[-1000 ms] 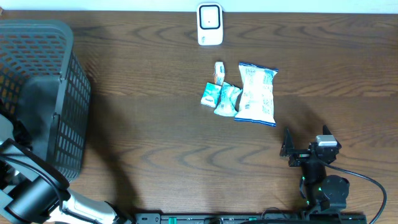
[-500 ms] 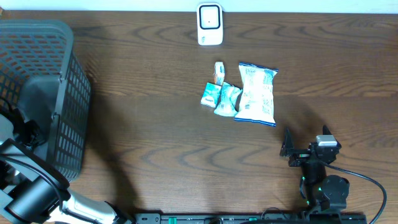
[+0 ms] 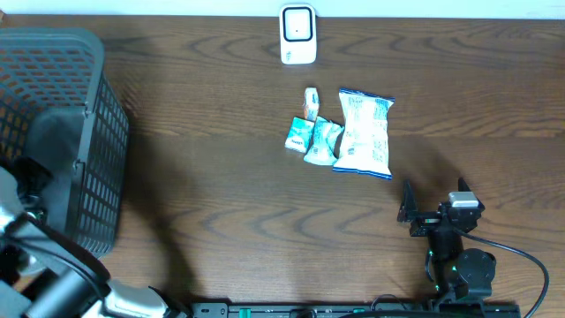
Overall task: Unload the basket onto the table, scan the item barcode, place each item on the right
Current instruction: 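Reach the left gripper into the basket toward the green Zam-Buk tin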
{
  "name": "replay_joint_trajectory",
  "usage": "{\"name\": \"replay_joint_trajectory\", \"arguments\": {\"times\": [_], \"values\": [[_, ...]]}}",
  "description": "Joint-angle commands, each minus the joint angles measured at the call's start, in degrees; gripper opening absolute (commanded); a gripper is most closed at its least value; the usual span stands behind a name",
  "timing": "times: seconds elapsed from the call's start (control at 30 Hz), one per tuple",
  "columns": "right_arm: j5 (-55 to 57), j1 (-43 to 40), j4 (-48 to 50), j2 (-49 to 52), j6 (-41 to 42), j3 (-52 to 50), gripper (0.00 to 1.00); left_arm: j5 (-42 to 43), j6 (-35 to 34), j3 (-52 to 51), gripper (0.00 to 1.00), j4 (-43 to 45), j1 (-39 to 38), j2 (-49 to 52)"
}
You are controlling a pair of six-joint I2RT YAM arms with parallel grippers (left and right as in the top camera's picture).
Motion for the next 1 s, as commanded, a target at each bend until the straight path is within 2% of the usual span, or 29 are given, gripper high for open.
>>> {"name": "replay_joint_trajectory", "arguments": {"times": [0.0,0.1,0.23,0.37,0.53,0.8,0.97], "values": [[0.1,-0.7,-0.1,-0.2,-0.4,-0.2,0.99,-7.3,-9.0,-0.2,0.83,-0.8,0.0,-3.3],[0.1,-0.7,-0.1,-0.2,-0.4,-0.2,0.99,-11.1,-11.8,-1.8,0.86,-1.0,0.1,-3.1],[0.1,-0.7,-0.1,-0.2,-0.4,-0.2,0.99,-11.4,-12.7,-6.5,0.89,3.6,0.4,-2.9],[0.1,-0.7,-0.1,-0.2,-0.4,-0.2,0.99,-11.4,-15.1,-9.7,1.00,8.1,1.7,-2.9],[0.1,-0.7,-0.1,-0.2,-0.4,-0.2,0.99,-10.4,-17.2,-10.6,0.98,9.9,4.7,-2.6],[0.1,-0.7,-0.1,-0.2,-0.4,-0.2,0.99,-2.7,-17.1,-10.7,0.98,11.9,8.7,-0.1],[0.1,-0.7,-0.1,-0.2,-0.4,-0.2,0.99,-1.7,-13.9,-10.7,0.98,13.7,8.6,1.2]]}}
